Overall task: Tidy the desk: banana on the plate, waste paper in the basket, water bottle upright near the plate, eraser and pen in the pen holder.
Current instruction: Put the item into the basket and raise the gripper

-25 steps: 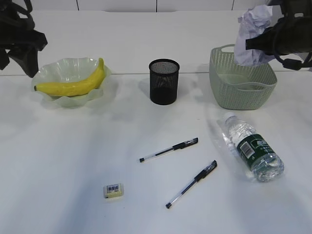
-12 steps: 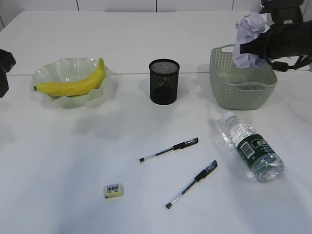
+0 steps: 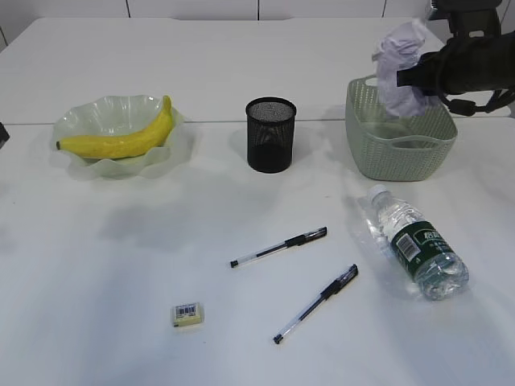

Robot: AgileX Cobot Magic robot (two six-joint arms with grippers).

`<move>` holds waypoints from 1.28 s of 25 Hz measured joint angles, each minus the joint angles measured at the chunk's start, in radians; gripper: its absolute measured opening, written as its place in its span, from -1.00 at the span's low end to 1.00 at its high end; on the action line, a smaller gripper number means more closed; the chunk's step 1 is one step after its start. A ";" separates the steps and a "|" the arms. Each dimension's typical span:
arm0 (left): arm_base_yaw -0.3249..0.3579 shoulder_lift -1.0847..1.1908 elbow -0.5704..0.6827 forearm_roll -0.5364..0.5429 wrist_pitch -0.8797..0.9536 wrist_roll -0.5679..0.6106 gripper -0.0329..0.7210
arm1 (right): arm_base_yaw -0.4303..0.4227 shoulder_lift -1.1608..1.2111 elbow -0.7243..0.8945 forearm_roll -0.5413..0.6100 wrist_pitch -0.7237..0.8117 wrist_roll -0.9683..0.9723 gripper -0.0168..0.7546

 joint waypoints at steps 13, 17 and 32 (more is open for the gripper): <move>0.000 -0.112 0.000 0.000 0.003 -0.002 0.29 | 0.000 -0.016 0.000 0.053 0.036 -0.002 0.07; 0.000 -0.131 0.000 0.000 0.007 -0.002 0.29 | 0.000 -0.066 0.000 0.059 0.141 0.000 0.07; 0.000 -0.136 0.076 -0.008 -0.034 -0.002 0.29 | 0.000 -0.180 0.048 -0.692 0.477 0.703 0.07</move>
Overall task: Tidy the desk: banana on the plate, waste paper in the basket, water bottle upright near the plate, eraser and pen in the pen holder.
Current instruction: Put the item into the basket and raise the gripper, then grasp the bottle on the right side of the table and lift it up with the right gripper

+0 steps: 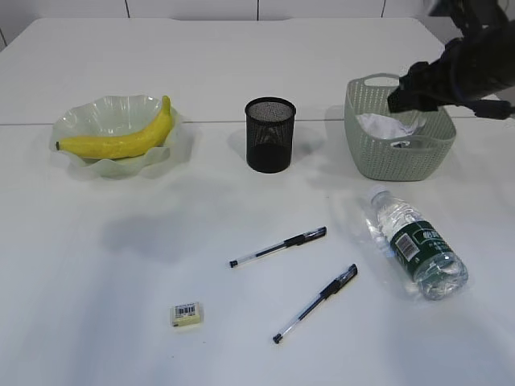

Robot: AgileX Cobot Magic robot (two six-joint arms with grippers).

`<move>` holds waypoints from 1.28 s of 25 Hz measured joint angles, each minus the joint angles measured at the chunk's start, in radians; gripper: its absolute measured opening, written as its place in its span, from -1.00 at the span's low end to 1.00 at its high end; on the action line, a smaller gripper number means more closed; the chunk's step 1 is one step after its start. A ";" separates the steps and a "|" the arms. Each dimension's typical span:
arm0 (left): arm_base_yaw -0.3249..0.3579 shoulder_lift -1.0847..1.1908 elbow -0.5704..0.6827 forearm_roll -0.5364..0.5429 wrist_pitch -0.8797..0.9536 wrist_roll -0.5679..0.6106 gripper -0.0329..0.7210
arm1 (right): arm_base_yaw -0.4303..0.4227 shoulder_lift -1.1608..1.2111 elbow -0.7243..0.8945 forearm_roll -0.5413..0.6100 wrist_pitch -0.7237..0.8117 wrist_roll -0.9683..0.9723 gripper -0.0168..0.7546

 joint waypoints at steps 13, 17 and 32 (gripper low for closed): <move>0.000 0.000 0.000 0.000 -0.022 0.000 0.29 | 0.000 0.000 0.000 -0.231 0.212 0.230 0.07; 0.000 0.000 0.000 -0.006 -0.022 0.000 0.29 | 0.013 0.000 0.000 -0.247 0.241 0.232 0.07; 0.000 0.000 0.015 -0.017 -0.022 0.006 0.29 | 0.176 0.091 0.000 -0.754 0.193 0.618 0.07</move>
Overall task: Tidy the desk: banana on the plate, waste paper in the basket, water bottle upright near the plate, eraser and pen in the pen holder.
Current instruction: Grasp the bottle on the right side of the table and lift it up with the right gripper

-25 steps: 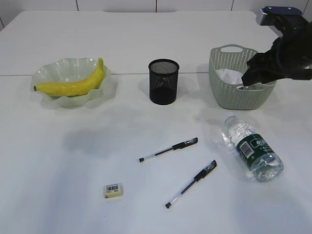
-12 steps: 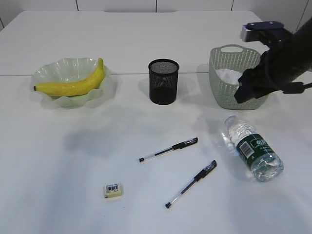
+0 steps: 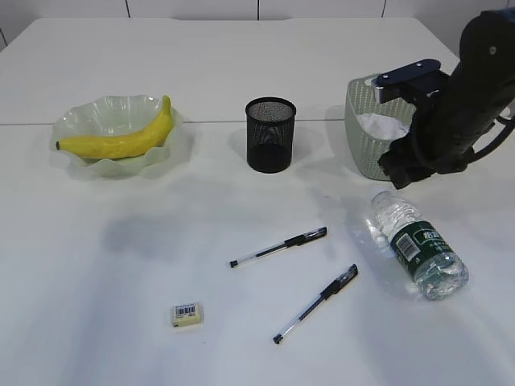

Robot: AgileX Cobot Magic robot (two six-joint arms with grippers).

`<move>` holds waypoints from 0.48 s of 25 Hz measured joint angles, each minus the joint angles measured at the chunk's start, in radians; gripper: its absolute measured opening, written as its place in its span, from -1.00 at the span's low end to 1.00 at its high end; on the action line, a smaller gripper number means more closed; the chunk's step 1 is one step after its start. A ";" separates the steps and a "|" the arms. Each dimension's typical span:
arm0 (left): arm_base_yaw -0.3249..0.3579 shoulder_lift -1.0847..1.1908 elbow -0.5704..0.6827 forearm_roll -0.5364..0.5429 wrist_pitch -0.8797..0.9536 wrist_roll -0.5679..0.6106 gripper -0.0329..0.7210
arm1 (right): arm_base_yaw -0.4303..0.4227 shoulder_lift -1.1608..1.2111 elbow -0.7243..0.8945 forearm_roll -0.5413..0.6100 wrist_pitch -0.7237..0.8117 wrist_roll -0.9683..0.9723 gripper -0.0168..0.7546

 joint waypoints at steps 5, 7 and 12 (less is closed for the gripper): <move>0.000 0.000 0.029 -0.001 0.000 0.000 0.29 | 0.000 0.025 0.000 0.043 -0.030 -0.011 0.06; 0.000 0.000 0.030 -0.002 0.000 0.000 0.29 | 0.000 0.040 0.000 0.071 -0.047 -0.028 0.06; 0.000 0.000 0.030 -0.002 -0.002 0.000 0.29 | 0.000 0.092 -0.019 0.085 -0.061 -0.037 0.07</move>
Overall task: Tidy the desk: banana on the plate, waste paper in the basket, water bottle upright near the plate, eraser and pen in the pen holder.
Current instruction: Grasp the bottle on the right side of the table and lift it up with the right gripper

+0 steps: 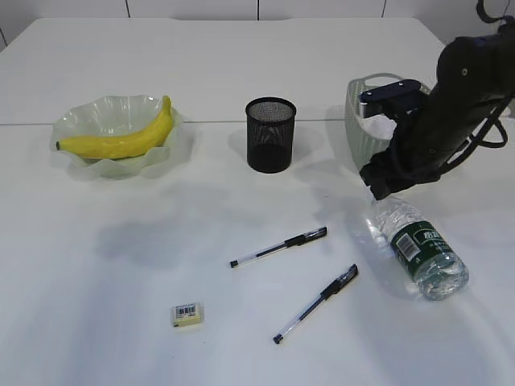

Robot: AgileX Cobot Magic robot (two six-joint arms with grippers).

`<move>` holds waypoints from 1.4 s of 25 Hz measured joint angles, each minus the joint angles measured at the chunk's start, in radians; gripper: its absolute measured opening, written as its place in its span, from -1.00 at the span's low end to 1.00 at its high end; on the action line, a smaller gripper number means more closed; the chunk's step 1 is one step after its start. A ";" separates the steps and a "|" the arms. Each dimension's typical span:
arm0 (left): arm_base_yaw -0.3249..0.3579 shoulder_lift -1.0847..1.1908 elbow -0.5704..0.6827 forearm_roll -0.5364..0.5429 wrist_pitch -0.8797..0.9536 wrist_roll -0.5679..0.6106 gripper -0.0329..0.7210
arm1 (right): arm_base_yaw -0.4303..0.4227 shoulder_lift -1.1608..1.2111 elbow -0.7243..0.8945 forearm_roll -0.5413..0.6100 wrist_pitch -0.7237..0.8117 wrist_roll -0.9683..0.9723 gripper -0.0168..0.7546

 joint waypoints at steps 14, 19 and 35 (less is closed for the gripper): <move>0.000 -0.001 0.000 -0.004 0.004 0.000 0.29 | 0.000 0.123 -0.061 0.002 -0.024 -0.003 0.32; 0.000 -0.001 0.000 -0.006 0.004 0.000 0.29 | 0.000 0.157 -0.068 0.002 -0.044 -0.003 0.33; 0.000 -0.001 0.000 -0.006 0.011 0.000 0.29 | 0.000 0.166 -0.112 0.002 -0.035 0.010 -0.11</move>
